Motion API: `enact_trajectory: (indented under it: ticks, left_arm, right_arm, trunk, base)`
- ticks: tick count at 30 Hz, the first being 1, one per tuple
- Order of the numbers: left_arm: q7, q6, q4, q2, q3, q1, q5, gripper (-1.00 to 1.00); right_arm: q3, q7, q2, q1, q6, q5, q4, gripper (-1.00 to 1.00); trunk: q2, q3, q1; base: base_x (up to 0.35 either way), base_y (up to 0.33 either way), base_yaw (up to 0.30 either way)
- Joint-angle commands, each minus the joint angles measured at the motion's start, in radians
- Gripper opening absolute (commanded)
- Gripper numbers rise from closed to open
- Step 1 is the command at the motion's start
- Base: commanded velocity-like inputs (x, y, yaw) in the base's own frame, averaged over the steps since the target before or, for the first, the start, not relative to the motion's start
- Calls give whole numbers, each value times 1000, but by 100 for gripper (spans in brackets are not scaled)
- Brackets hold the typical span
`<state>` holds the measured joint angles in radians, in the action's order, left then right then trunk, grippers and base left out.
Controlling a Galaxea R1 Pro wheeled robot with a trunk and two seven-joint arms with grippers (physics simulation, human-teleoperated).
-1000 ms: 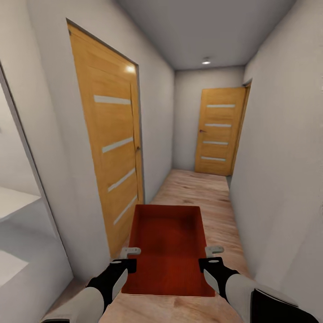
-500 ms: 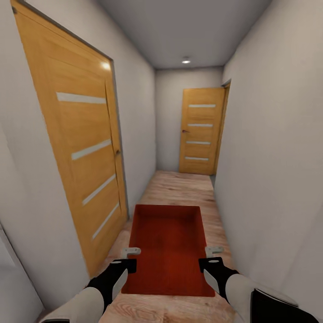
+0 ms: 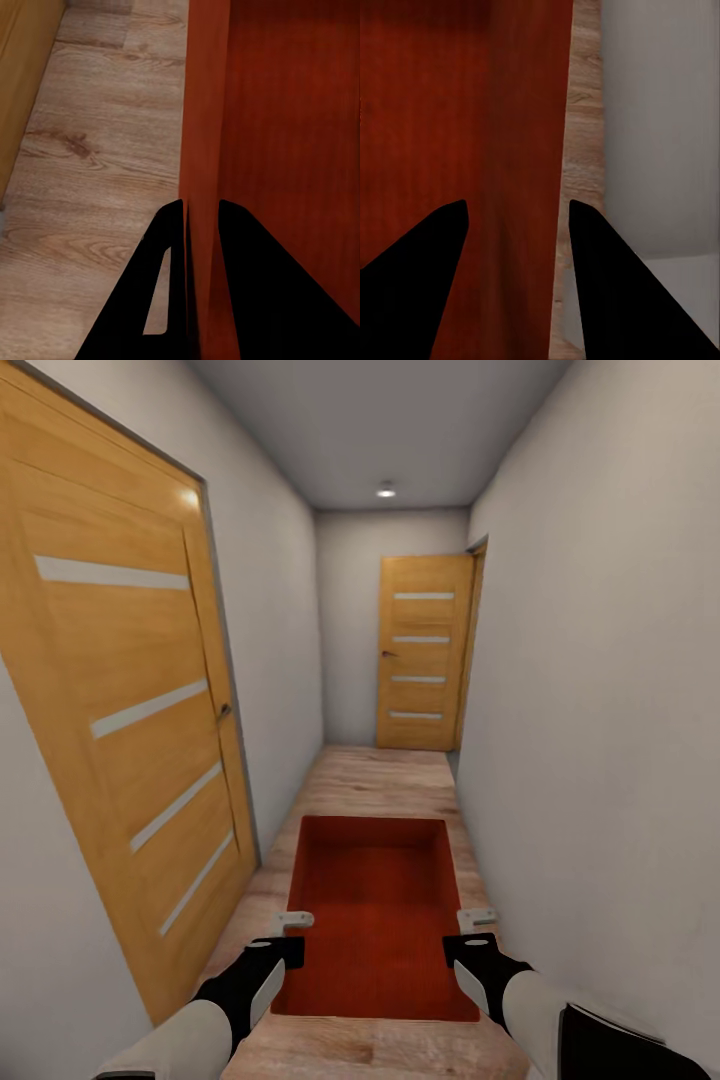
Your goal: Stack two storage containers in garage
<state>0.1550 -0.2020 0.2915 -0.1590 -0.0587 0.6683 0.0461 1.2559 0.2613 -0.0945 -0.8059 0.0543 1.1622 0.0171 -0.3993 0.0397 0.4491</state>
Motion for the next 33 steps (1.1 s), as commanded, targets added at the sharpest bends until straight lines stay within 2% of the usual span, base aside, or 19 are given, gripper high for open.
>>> enact_trajectory:
  ticks: [1,33]
  left_arm:
    - [1,-5,-14,9,5,-1,1,-100]
    - [1,-5,-14,9,5,-1,0,-100]
  right_arm:
    - [-26,3,6,-1,-13,-7,0,-100]
    - [-26,3,6,-1,-13,-7,0,-100]
  trunk:
    - [-1,0,1]
    - [-1,0,1]
  base:
    - [323,0,-6]
    - [323,0,0]
